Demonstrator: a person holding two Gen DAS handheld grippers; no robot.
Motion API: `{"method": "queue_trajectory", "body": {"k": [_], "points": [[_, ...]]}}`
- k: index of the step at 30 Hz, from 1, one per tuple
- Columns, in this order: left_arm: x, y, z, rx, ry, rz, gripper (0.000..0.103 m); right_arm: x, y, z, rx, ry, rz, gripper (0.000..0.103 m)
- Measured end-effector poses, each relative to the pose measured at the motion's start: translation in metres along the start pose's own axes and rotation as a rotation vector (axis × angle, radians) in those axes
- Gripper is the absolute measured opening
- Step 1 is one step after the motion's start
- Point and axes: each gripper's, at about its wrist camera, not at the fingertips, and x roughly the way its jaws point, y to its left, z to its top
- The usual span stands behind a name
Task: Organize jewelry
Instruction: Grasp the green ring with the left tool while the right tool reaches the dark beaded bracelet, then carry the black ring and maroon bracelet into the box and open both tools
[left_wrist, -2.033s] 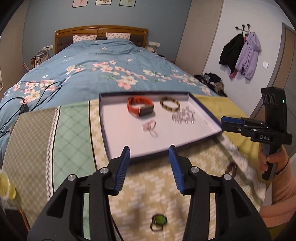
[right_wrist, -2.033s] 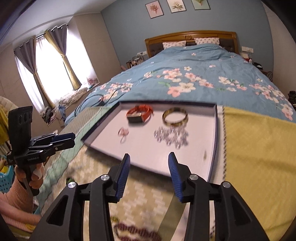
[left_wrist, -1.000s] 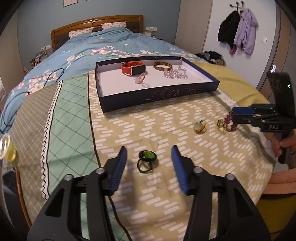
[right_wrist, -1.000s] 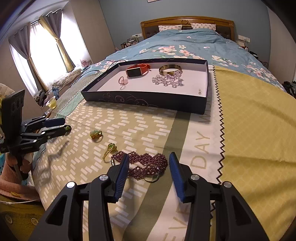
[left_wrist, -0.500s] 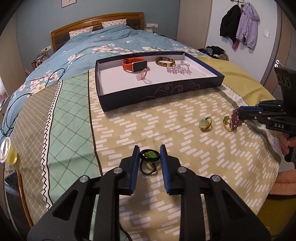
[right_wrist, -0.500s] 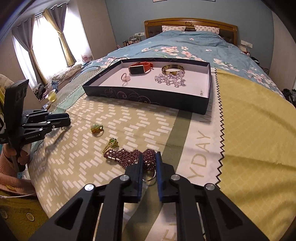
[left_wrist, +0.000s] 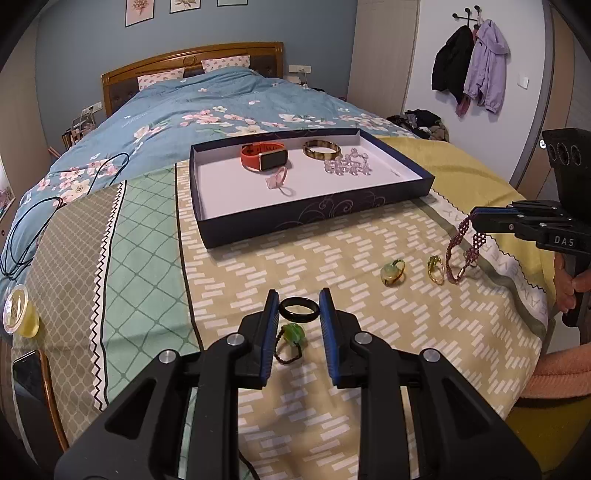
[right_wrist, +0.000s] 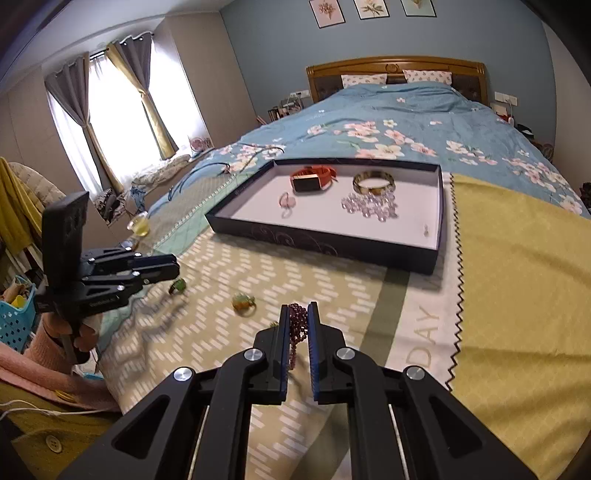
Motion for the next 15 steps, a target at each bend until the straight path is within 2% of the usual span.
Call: {"method": "queue_trajectory", "body": {"k": [7,15], "points": [[-0.007,0.0,0.006,-0.007,-0.033,-0.016,0.022,-0.008,0.005,0.011,-0.003,-0.038,0.035,0.008],[-0.007,-0.003,0.019,-0.005,-0.066,-0.026,0.022,-0.013,0.003,0.026,-0.006,-0.081,0.022,0.008]]}}
